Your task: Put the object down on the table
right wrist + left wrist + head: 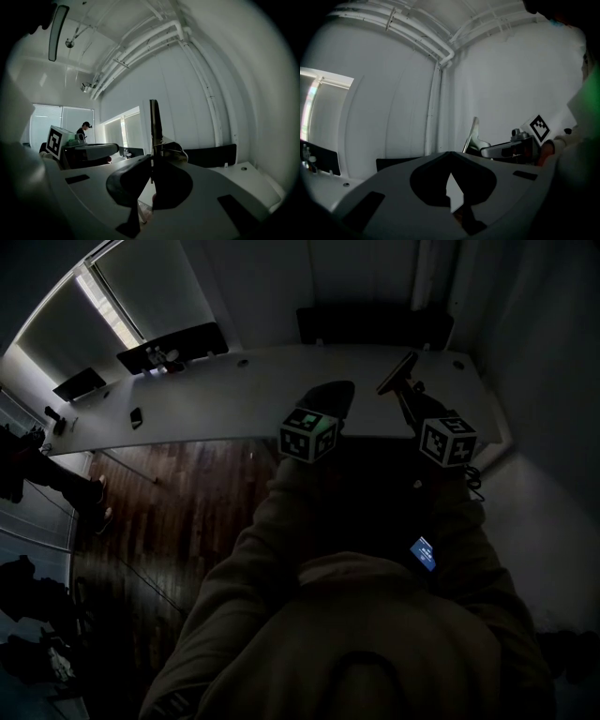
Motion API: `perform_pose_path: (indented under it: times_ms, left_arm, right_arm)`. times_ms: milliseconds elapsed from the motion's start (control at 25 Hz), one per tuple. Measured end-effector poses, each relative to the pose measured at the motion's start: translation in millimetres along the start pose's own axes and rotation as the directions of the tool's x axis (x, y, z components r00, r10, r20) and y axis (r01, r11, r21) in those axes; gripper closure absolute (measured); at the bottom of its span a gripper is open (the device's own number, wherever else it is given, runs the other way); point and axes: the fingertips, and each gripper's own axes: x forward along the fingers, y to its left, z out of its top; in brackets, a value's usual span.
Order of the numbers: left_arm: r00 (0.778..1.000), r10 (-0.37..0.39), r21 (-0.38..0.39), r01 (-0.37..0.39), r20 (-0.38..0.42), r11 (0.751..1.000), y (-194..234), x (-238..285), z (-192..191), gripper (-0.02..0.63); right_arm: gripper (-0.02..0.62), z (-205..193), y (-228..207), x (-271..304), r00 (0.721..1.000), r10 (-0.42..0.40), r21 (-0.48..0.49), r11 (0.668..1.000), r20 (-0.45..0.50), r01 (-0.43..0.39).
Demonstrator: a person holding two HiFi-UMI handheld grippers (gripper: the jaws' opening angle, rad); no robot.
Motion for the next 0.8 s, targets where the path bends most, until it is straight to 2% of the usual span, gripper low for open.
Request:
perform_pose_path:
  times_ms: [200,360,640,800]
  left_arm:
    - [1.000,0.010,-0.011,-0.010,-0.002,1.000,-3.8,4.5,-5.6,0.612]
    - [1.000,0.004,0.025,-0.003,-0.006,1.000,-9.2,11.4,-2.5,0.612]
    - [0.999,0.032,0.009,-0.032,-0.006,0.999,19.7,21.3,-11.3,0.612]
    - [0.999,0.024,0.013,-0.025,0.038,1.000,37.1,35.4,-1.6,0.612]
  right_arm:
    - [0.574,-4.2,-8.5,-4.1,1.000,0.017,-0.001,1.000,-0.004,-0.017]
    - [0.574,-2.1,-25.5,-6.0,1.000,0.006,0.020,1.000,0.005,-0.006]
    - [0.574,-7.6,-37.5,15.4,1.000,0.023,0.006,1.000,-0.013,-0.023]
    - [0.574,-3.2,-44.1,34.4,0.999,0.032,-0.013,0.999,-0.007,-0.032]
